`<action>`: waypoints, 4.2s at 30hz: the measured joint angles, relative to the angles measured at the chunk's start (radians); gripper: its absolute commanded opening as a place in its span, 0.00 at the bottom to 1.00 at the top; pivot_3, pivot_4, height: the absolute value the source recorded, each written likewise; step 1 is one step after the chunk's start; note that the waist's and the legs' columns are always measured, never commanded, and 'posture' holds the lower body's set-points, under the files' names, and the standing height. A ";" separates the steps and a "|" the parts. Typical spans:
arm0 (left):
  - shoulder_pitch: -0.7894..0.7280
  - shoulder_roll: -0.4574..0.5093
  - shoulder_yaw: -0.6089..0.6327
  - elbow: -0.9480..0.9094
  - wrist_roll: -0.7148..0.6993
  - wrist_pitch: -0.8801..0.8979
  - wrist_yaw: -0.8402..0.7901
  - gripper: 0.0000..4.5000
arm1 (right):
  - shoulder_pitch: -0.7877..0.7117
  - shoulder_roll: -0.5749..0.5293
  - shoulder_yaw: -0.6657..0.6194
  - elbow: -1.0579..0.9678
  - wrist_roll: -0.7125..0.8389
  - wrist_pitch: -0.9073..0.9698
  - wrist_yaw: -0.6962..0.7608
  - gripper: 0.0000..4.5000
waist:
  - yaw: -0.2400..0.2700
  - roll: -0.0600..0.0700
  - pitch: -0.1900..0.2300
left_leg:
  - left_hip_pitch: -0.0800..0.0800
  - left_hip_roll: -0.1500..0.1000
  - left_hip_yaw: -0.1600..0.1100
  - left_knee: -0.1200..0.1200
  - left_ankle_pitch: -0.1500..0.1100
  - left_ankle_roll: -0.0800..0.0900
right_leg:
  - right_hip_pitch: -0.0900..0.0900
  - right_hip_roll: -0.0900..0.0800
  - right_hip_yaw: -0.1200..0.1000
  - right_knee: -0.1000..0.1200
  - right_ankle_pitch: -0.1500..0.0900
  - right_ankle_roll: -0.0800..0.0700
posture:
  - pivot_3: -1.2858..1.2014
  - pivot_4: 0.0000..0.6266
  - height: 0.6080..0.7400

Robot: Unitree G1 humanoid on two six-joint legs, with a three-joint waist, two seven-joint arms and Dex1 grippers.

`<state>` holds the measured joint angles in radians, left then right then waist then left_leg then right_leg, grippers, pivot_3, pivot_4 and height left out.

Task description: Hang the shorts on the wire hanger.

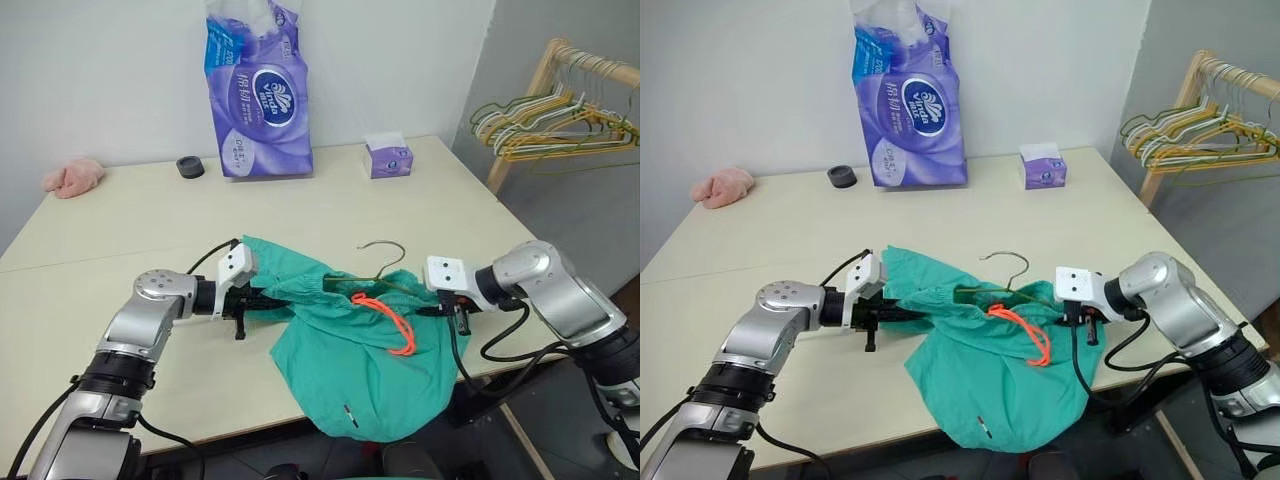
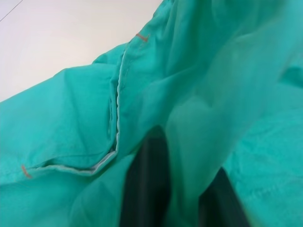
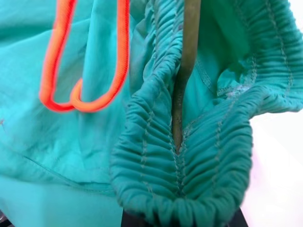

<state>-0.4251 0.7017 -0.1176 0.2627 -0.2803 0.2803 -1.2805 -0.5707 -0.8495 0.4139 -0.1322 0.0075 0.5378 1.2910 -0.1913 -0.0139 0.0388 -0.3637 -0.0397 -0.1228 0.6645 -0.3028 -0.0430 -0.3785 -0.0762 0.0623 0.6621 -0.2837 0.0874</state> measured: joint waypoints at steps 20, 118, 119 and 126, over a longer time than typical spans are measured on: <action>0.023 -0.041 -0.001 0.014 0.045 -0.053 0.092 0.34 | 0.035 -0.026 -0.032 -0.032 0.078 0.119 -0.015 0.00 | -0.002 0.000 0.000 | 0.000 0.000 0.000 0.000 0.000 0.000 | 0.000 -0.001 0.000 0.000 0.000 0.000 | 0.44 0.00 1.00; -0.764 -0.857 -0.167 0.281 0.003 -0.307 0.162 0.53 | -0.435 -0.475 -0.552 0.951 0.237 0.819 -0.776 0.00 | -0.268 0.025 0.114 | 0.018 -0.005 0.037 0.000 -0.022 0.035 | 0.042 -0.015 0.011 -0.034 -0.012 0.028 | 0.33 0.25 1.00; -0.764 -0.857 -0.167 0.289 0.002 -0.307 0.158 0.53 | -0.433 -0.475 -0.556 0.951 0.237 0.820 -0.778 0.00 | -0.268 0.025 0.114 | 0.018 -0.005 0.037 0.000 -0.022 0.035 | 0.042 -0.015 0.011 -0.034 -0.012 0.028 | 0.33 0.25 1.00; -0.764 -0.857 -0.166 0.307 -0.016 -0.300 0.142 0.54 | -0.427 -0.457 -0.597 0.942 0.237 0.821 -0.803 0.24 | -0.271 0.025 0.114 | 0.017 -0.005 0.037 0.000 -0.022 0.035 | 0.042 -0.015 0.011 -0.034 -0.012 0.028 | 0.33 0.22 1.00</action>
<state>-1.1893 -0.1553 -0.2834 0.5696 -0.2958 -0.0193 -1.1380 -0.9973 -1.3061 -0.1828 0.8100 0.2440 1.3584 0.4882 -0.4624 0.0114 0.1524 -0.3462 -0.0443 -0.0861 0.6644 -0.3244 -0.0083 -0.3368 -0.0911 0.0737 0.6286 -0.2957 0.1157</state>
